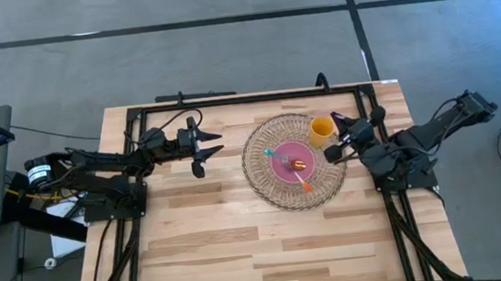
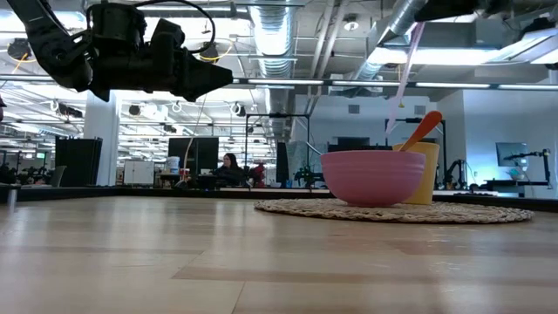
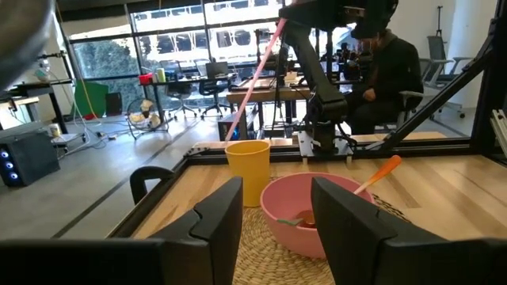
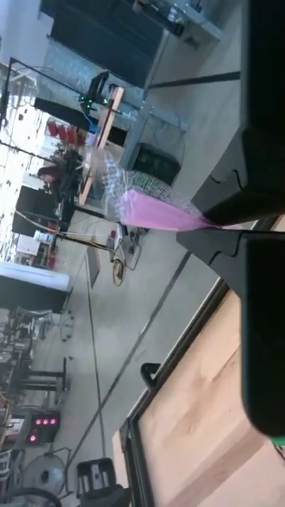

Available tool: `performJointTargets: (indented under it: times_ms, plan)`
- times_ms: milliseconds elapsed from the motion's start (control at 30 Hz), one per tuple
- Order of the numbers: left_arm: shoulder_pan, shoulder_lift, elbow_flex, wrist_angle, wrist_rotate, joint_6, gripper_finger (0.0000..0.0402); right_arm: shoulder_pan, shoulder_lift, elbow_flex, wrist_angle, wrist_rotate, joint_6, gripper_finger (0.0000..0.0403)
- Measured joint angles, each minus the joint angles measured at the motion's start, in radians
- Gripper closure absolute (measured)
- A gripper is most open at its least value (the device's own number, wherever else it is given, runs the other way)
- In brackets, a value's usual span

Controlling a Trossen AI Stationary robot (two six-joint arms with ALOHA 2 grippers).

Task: Pick & Place Utensil
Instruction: Put the pink straw into the yellow cup

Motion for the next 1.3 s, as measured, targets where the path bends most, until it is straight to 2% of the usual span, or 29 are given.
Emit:
performJointTargets:
  times_ms: [300, 533, 833, 1300]
  plan:
    - [0.0, 0.0, 0.0, 0.0, 0.0, 0.0, 0.025, 0.013, -0.084, 0.0, -0.279, -0.123, 0.28, 0.0403]
    - [0.0, 0.0, 0.0, 0.0, 0.0, 0.0, 0.025, 0.011, -0.128, 0.0, -0.499, -0.128, 0.432, 0.0403]
    - [0.0, 0.0, 0.0, 0.0, 0.0, 0.0, 0.025, 0.011, -0.153, 0.0, -0.529, -0.053, 0.429, 0.0403]
    - [0.0, 0.0, 0.0, 0.001, 0.0, 0.0, 0.025, 0.049, -0.15, 0.03, -0.503, -0.078, 0.378, 0.0403]
